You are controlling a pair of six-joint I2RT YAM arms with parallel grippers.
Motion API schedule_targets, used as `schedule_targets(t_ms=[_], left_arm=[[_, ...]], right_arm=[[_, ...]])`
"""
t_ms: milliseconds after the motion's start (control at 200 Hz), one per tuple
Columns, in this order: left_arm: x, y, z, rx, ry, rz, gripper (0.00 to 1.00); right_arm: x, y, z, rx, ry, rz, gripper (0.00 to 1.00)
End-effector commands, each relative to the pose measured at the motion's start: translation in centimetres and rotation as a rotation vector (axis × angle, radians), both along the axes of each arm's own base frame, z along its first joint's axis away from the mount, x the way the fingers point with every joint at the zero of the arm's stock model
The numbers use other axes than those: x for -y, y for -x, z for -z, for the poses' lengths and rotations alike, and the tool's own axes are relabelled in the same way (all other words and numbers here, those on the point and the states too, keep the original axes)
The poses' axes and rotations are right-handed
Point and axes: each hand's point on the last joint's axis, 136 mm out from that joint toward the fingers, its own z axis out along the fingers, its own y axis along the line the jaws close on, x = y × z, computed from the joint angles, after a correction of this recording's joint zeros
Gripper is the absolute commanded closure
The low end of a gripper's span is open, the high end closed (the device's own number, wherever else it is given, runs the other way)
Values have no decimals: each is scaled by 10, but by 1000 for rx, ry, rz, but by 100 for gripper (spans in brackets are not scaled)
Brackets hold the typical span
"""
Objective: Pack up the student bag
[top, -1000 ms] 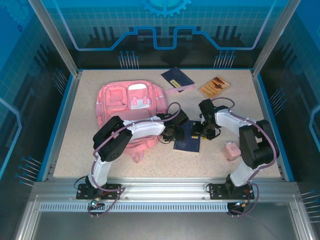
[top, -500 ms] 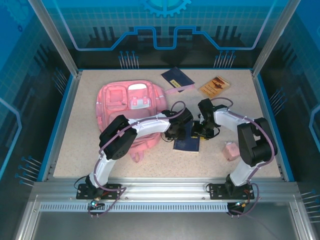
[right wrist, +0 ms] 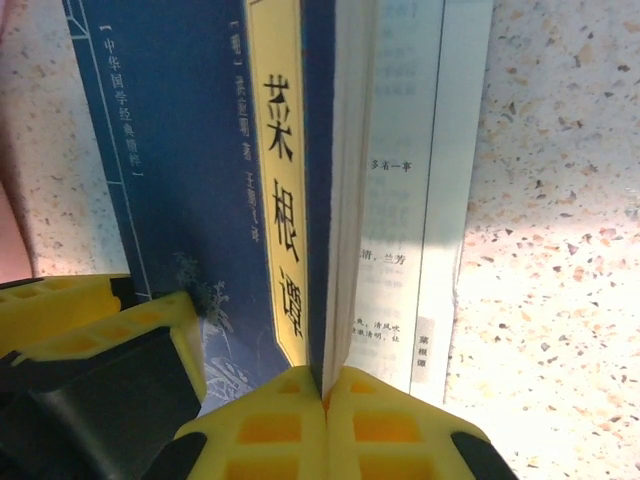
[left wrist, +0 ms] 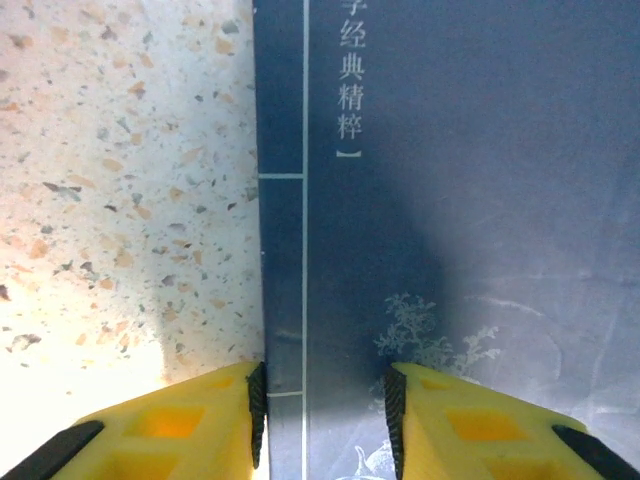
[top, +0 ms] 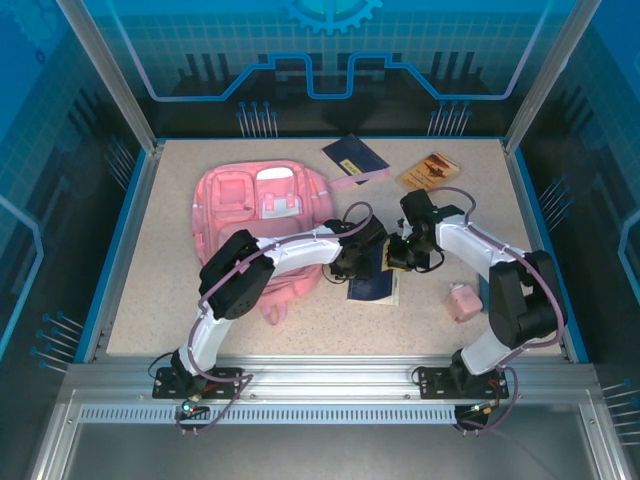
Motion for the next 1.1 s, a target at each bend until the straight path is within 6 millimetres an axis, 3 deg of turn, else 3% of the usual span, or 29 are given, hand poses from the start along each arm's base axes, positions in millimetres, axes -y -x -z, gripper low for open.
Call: schedule_targets(t_ms=[0, 200, 350, 500, 630, 865, 1091], left_arm=[[-3, 8, -37, 9, 68, 53, 56], [-25, -16, -119, 130, 284, 6, 32], [-42, -20, -162, 133, 546, -24, 24], [-56, -16, -185, 164, 653, -21, 17], [-71, -21, -188, 157, 715, -87, 16], [-65, -25, -221, 167, 915, -87, 20], [-60, -22, -249, 206, 1002, -33, 42]], right_arm=[[0, -7, -21, 83, -57, 9, 100], [-7, -20, -79, 320, -233, -75, 100], [-30, -16, -133, 439, -475, -186, 100], [-51, -10, -178, 503, -678, -265, 100], [-63, -4, -209, 533, -811, -329, 100], [-76, 5, -226, 505, -897, -405, 100], [-78, -2, -223, 484, -901, -387, 100]])
